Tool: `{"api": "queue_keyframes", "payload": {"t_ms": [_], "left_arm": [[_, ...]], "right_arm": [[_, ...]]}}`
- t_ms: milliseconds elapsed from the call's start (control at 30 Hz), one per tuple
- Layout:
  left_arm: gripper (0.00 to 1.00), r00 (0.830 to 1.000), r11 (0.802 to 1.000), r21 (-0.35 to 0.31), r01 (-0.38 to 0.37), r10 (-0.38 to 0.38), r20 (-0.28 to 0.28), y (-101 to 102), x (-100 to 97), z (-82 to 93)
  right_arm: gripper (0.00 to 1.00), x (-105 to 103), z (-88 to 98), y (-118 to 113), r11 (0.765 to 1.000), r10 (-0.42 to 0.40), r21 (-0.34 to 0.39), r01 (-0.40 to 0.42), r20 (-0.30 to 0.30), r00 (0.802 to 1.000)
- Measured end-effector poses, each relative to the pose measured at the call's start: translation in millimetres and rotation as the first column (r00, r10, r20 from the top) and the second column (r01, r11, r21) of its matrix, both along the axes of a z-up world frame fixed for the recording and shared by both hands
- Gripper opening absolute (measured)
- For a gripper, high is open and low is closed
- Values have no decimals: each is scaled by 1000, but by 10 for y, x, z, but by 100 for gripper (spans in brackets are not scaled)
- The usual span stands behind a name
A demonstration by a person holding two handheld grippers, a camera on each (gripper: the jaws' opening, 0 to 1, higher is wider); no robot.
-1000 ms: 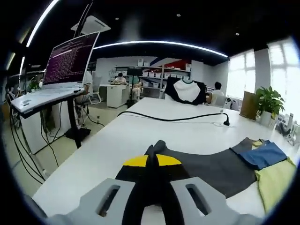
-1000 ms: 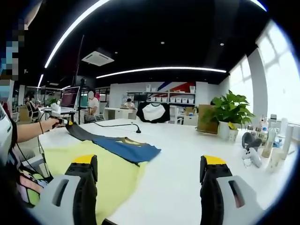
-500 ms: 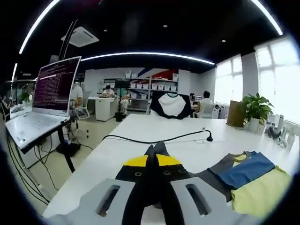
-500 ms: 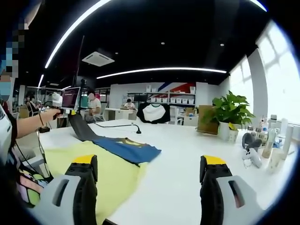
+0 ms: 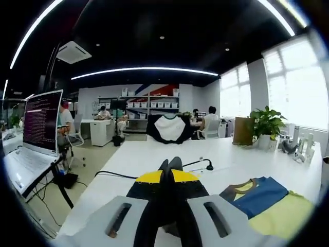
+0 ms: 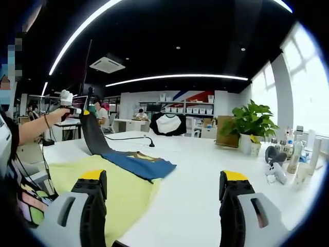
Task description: Fold the garment on the visible template until the final outline fits inside the template.
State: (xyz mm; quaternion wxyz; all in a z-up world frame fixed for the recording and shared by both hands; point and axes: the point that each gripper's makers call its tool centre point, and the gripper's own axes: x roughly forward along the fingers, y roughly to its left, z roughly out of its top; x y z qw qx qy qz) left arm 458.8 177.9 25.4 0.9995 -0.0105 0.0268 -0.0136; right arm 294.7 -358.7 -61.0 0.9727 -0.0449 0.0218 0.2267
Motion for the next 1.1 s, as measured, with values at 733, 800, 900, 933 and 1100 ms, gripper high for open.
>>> {"api": "queue_keyframes", "payload": {"t_ms": [733, 800, 900, 933, 1100], "left_arm": [[4, 977, 973, 94, 211, -213, 4, -1321, 356, 463], [4, 971, 966, 108, 237, -238, 0, -1500, 396, 467], [4, 963, 955, 125, 268, -268, -17, -1728, 474, 438], [5, 961, 952, 129, 277, -276, -22, -1793, 496, 425], [5, 942, 931, 142, 336, -333, -47, -2229, 599, 335]], "right_arm": [[93, 6, -22, 9, 1000, -1, -10, 1, -8, 1000], [93, 10, -20, -7, 1000, -4, -9, 4, -7, 1000], [93, 14, -25, -17, 1000, -5, -8, 5, -9, 1000], [93, 14, -27, -18, 1000, -4, -7, 4, -9, 1000], [93, 17, -37, -44, 1000, -6, -4, 6, -12, 1000]]}}
